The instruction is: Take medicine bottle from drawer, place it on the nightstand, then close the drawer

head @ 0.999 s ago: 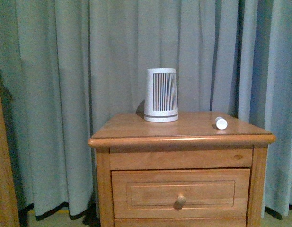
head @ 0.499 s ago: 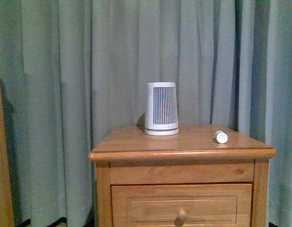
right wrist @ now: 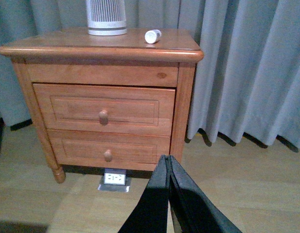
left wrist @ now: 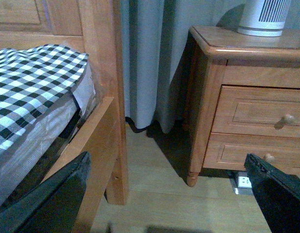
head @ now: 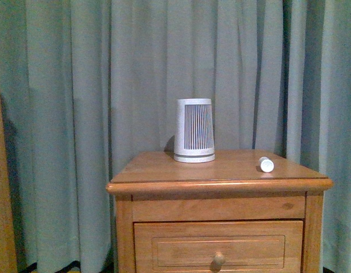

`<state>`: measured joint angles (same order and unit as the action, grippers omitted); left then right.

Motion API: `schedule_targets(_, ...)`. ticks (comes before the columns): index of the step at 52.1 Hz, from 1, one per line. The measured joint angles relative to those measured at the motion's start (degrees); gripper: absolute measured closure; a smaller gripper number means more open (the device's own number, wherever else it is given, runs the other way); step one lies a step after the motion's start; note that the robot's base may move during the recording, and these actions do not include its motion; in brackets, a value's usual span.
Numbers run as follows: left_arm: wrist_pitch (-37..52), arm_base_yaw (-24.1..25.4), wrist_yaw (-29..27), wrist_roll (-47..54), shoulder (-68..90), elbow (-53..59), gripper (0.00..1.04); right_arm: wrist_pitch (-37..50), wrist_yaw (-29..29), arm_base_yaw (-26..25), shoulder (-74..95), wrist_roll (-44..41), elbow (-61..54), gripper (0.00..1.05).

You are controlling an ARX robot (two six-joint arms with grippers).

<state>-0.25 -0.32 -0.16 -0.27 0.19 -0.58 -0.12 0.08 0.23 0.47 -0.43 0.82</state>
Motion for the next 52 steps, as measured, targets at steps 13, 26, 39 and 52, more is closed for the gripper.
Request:
schedule_targets(13,0.0,0.0,0.02,0.0,0.0,0.0,0.07,0.0,0.0,-0.04,-0.04,0.0,0.0,1.02)
schedule_targets(26,0.0,0.0,0.02,0.0,0.0,0.0,0.07,0.02,0.02,-0.04,-0.07,-0.02,0.0,0.67)
schedule_targets(39,0.0,0.0,0.02,0.0,0.0,0.0,0.07,0.02,0.0,-0.04,-0.07,-0.02,0.0,0.25)
schedule_targets(52,0.0,0.0,0.02,0.0,0.0,0.0,0.07,0.02,0.02,-0.04,-0.09,0.11,0.0,0.07)
